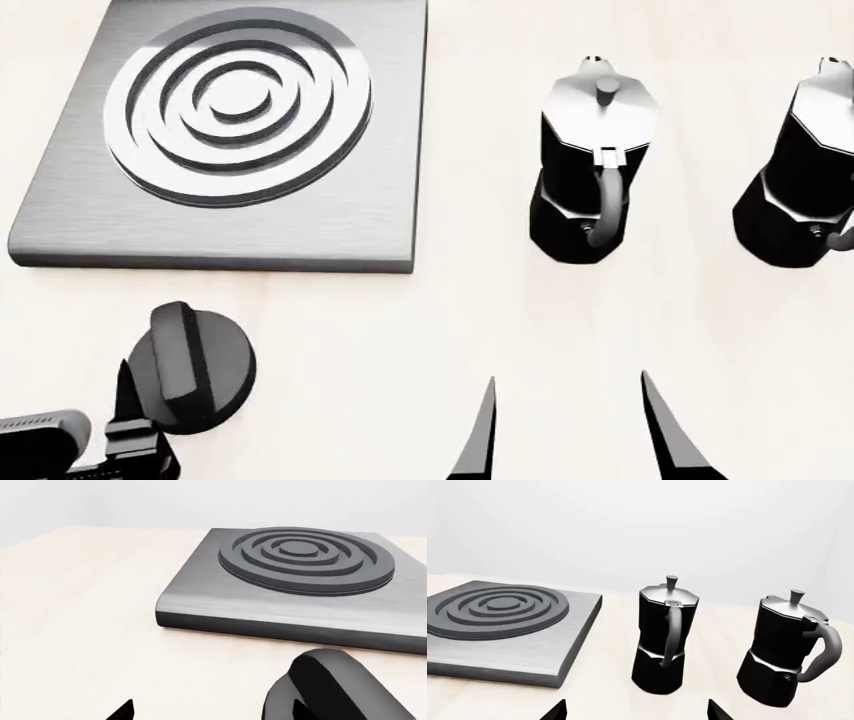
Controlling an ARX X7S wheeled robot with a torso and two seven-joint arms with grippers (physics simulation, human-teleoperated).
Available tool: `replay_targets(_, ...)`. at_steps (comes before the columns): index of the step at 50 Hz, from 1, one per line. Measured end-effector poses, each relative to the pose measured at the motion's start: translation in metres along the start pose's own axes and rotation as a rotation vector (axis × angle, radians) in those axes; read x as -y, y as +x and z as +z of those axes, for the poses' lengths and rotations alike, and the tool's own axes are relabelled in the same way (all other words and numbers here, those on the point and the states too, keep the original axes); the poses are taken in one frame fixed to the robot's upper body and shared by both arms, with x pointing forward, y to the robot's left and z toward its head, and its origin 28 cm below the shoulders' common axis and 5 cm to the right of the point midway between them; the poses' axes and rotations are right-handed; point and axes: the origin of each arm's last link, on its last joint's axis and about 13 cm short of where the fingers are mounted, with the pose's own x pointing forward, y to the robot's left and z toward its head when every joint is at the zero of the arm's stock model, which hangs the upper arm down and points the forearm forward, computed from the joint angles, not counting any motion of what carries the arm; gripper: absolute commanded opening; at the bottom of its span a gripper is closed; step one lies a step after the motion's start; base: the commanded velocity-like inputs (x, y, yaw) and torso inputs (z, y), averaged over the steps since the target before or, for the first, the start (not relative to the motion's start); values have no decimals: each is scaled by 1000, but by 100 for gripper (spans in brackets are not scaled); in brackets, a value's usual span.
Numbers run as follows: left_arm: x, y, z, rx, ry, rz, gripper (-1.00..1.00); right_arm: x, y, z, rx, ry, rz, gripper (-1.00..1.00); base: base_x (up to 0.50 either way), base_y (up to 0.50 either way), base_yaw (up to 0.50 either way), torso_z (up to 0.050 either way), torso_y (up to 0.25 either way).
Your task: Turn off the stove.
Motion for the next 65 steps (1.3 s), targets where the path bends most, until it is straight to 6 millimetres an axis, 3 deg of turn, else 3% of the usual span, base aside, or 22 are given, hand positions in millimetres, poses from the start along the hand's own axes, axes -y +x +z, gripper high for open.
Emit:
replay_targets(15, -3, 15, -8, -36, 1, -7, 100, 0, 0, -1, 0, -1, 1, 100, 0, 0, 0, 0, 0)
replay_targets(31, -15, 33, 13, 42, -46, 33, 100, -1, 1, -2, 0, -1, 9, 100, 0, 0, 0, 0, 0)
replay_targets(65, -26, 21, 51, 119, -116, -84, 100, 0, 13, 6, 17, -15, 16, 100, 0, 0, 0, 0, 0)
